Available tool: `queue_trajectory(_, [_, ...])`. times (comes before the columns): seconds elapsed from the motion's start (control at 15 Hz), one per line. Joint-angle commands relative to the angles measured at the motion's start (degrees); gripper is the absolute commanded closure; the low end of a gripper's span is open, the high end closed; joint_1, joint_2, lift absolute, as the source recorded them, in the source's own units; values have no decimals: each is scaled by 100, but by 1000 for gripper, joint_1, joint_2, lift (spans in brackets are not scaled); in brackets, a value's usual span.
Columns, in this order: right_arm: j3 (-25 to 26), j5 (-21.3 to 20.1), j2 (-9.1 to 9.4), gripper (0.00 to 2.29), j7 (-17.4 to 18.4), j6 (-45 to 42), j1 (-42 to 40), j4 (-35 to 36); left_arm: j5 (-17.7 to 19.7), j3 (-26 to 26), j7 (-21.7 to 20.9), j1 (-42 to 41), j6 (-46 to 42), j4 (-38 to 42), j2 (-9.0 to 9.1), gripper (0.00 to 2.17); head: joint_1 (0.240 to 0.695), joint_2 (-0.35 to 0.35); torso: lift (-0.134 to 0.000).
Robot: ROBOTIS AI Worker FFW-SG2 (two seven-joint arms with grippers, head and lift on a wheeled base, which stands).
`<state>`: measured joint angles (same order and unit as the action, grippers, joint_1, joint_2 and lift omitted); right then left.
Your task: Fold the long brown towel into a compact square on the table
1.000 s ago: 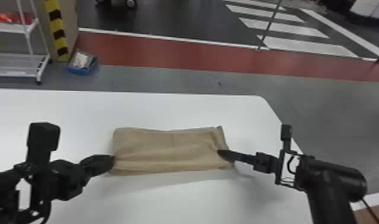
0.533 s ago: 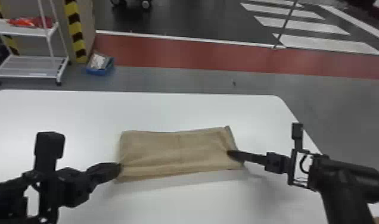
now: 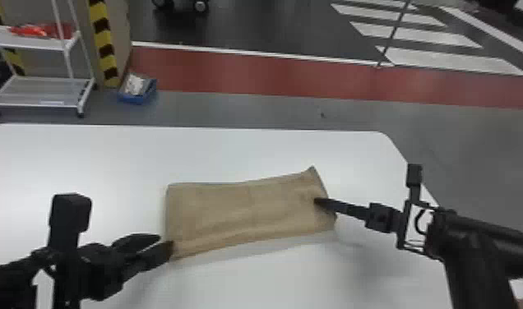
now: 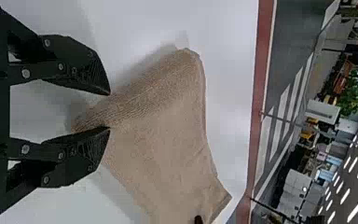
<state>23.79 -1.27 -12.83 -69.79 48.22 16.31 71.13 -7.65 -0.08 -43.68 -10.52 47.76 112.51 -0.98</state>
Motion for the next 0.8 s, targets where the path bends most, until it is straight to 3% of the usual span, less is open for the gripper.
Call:
queue_trajectory(0.0, [-23,-57,27,1649,9,8,57,6,-18,-62,-27,-109,-140,78,-8,70,695,-223,-123])
queue_trajectory(0.4, [-50,-172,62,1636,79,61,171,6,176,237,-211,-205,-280,395,-8,29,695,-220,-123])
queue_trajectory(0.47, [-50,-259,62,1305,123,114,171,6,272,290,-211,-214,-280,439,-8,29,695,-217,-123])
queue_trajectory(0.53, [12,-277,62,579,185,96,171,6,272,307,-211,-249,-280,491,-8,29,695,-214,-123])
queue_trajectory(0.6, [82,-242,53,228,229,114,171,6,272,307,-238,-258,-280,544,-8,29,695,-212,-123])
queue_trajectory(0.73, [240,-207,53,39,334,237,180,6,272,307,-238,-258,-280,553,-8,29,695,-215,-123])
